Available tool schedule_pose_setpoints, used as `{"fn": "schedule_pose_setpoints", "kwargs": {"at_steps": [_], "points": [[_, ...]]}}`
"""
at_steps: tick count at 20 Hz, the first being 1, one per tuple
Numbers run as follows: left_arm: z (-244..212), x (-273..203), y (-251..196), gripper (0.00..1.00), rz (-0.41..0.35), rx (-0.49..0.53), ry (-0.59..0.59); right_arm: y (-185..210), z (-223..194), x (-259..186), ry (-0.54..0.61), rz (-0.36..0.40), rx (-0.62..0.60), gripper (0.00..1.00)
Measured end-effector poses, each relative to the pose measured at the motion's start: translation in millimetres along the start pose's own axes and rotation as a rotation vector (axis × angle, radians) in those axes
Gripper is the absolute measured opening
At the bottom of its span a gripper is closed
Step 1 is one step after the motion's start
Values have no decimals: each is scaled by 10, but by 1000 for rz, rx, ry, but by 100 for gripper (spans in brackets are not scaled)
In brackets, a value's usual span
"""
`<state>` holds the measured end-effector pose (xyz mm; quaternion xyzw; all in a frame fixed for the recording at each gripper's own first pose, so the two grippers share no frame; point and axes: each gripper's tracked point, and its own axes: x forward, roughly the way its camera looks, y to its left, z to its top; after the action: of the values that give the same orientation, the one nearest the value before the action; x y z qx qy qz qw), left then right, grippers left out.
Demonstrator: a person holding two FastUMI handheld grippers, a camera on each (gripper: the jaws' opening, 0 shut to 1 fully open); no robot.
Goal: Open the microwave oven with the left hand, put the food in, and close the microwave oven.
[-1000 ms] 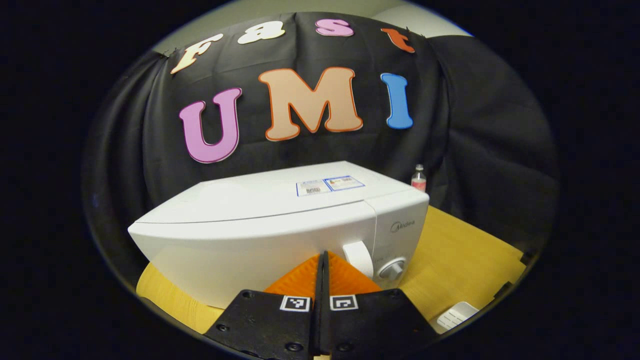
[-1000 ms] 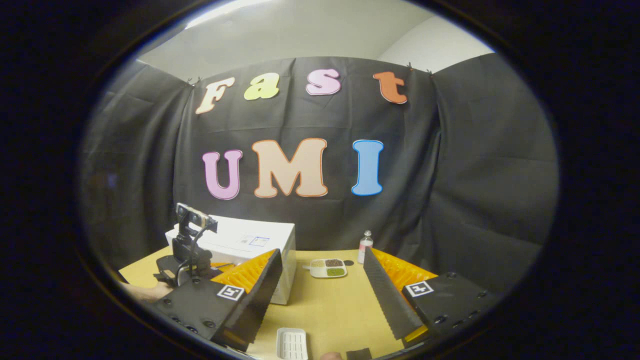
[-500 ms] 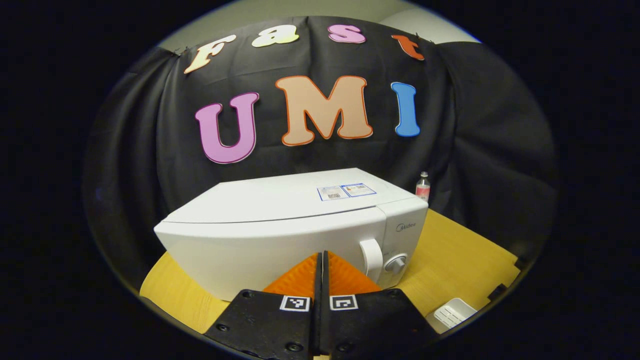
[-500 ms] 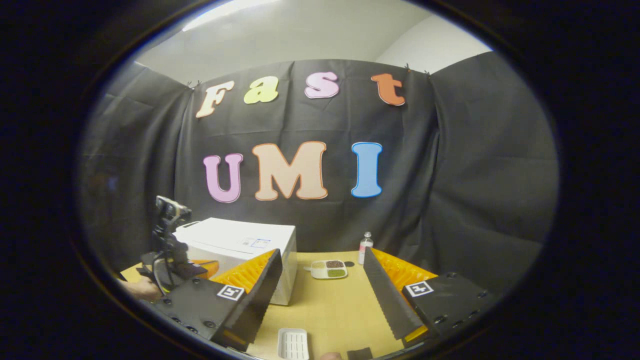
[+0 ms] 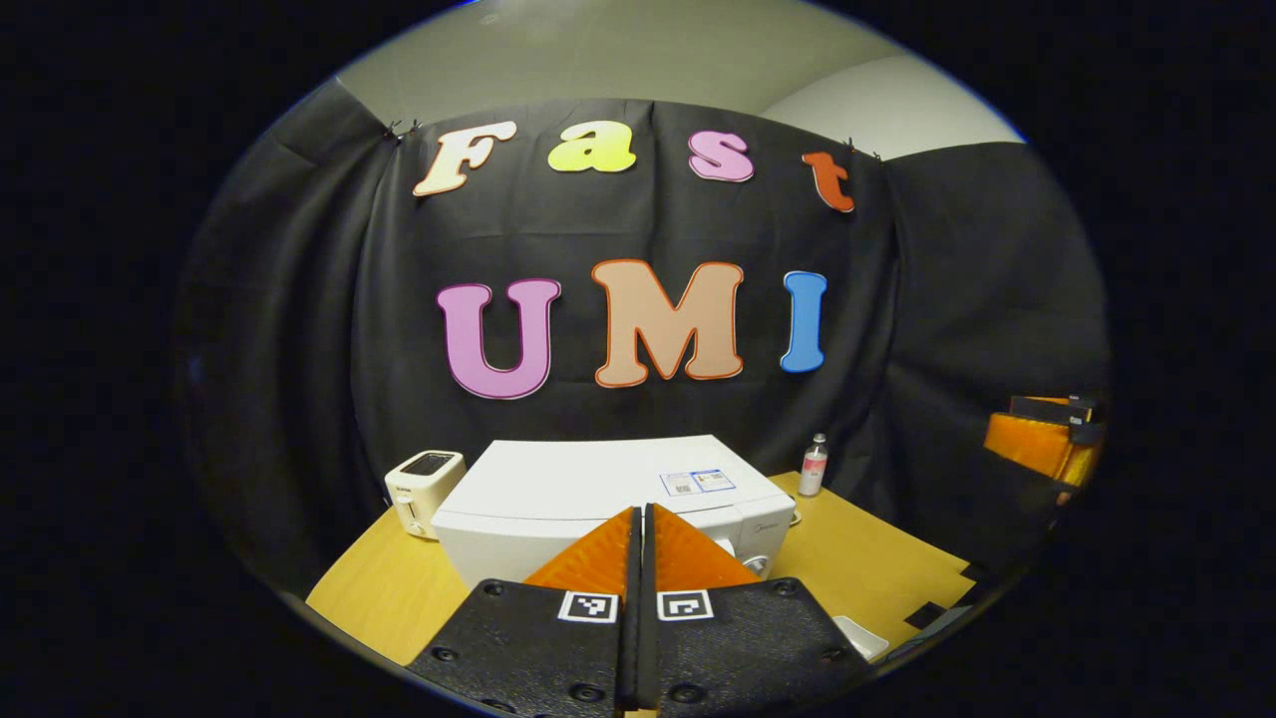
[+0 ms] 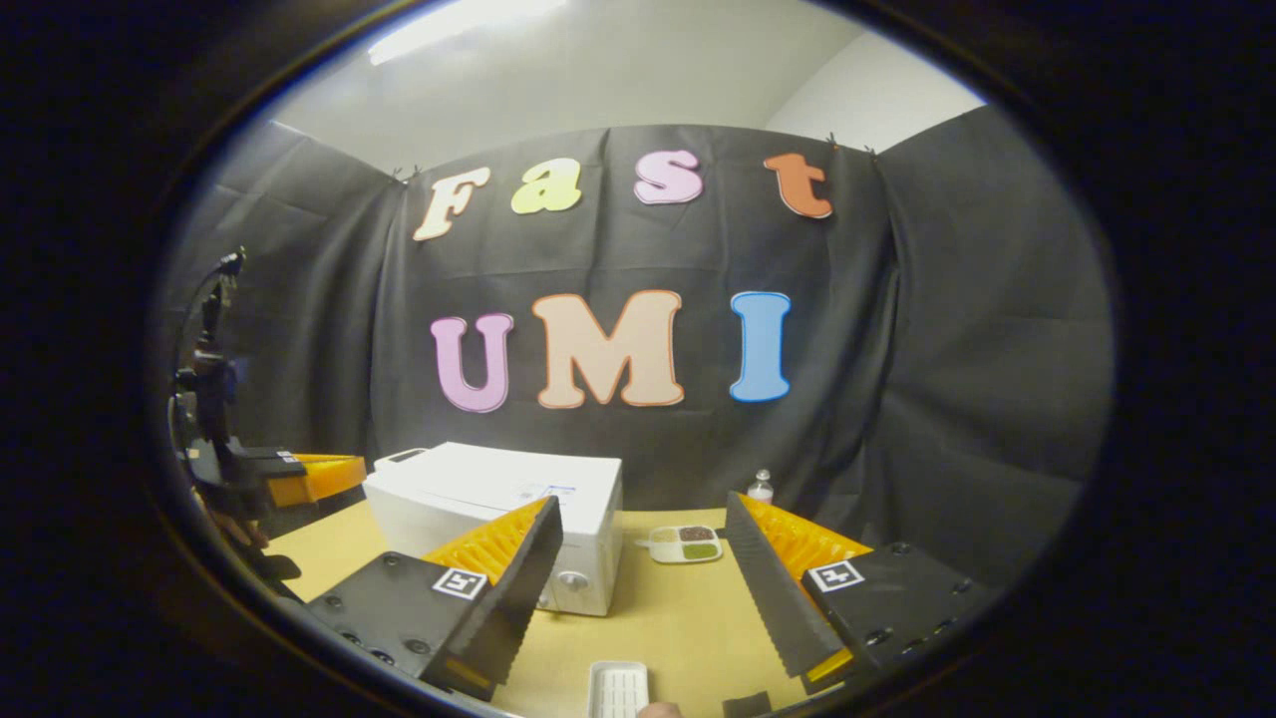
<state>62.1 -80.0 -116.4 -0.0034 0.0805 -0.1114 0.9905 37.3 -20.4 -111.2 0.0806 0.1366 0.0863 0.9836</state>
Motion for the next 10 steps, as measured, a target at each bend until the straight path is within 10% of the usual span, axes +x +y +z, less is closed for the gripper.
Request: {"fn": "schedule_pose_setpoints", "kwargs": {"at_steps": [4,7,10], "points": [[198,-299,-1,14,5,-3,-56,156,52,-88,-13,2,3,93],[250,-472,111,98,35,44,-69,266,68,-175,-24,3,10,93],[246,-617,160,95,52,35,-68,386,120,-252,-39,12,7,93]]}}
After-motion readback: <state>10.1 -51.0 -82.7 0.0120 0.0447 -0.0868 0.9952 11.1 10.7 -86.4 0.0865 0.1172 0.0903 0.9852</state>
